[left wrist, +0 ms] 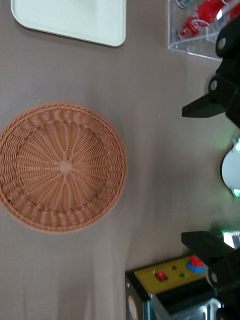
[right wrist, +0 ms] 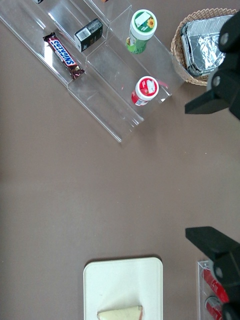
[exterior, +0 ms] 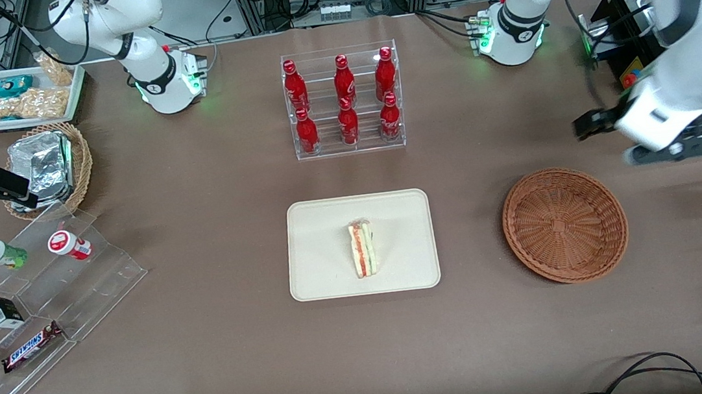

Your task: Place sandwich from basket to tray

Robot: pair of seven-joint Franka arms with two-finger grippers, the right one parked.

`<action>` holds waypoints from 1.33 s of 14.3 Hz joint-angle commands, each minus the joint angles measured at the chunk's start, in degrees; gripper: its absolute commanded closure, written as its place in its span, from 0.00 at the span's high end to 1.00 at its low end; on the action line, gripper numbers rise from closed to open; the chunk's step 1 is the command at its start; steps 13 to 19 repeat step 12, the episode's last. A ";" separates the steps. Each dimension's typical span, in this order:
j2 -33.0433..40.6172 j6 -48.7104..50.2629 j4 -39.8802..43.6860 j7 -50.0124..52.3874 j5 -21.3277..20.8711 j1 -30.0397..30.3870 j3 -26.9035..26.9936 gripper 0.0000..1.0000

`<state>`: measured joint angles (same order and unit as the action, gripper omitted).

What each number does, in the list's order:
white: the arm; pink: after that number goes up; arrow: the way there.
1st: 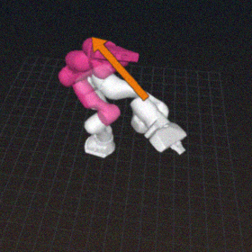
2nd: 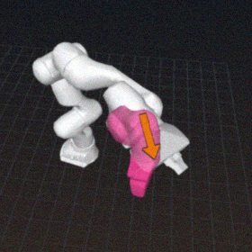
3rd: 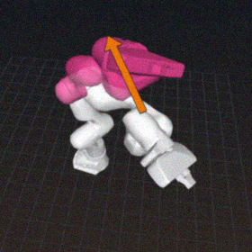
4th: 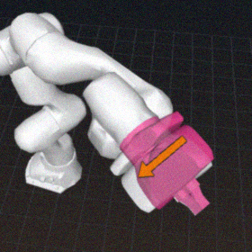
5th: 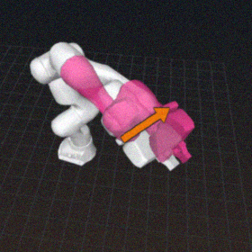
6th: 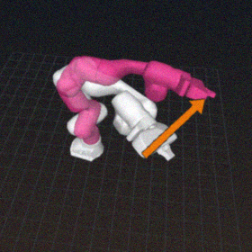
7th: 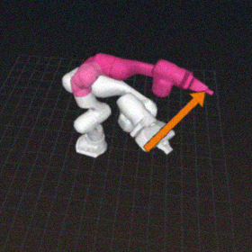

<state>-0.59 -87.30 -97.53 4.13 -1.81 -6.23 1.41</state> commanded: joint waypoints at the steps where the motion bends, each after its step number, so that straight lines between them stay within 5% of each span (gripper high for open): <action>1: 1.38 0.03 0.14 -2.28 -0.48 7.52 -7.01 1.00; 19: -1.43 -5.60 6.21 -2.20 0.31 4.47 -2.11 1.00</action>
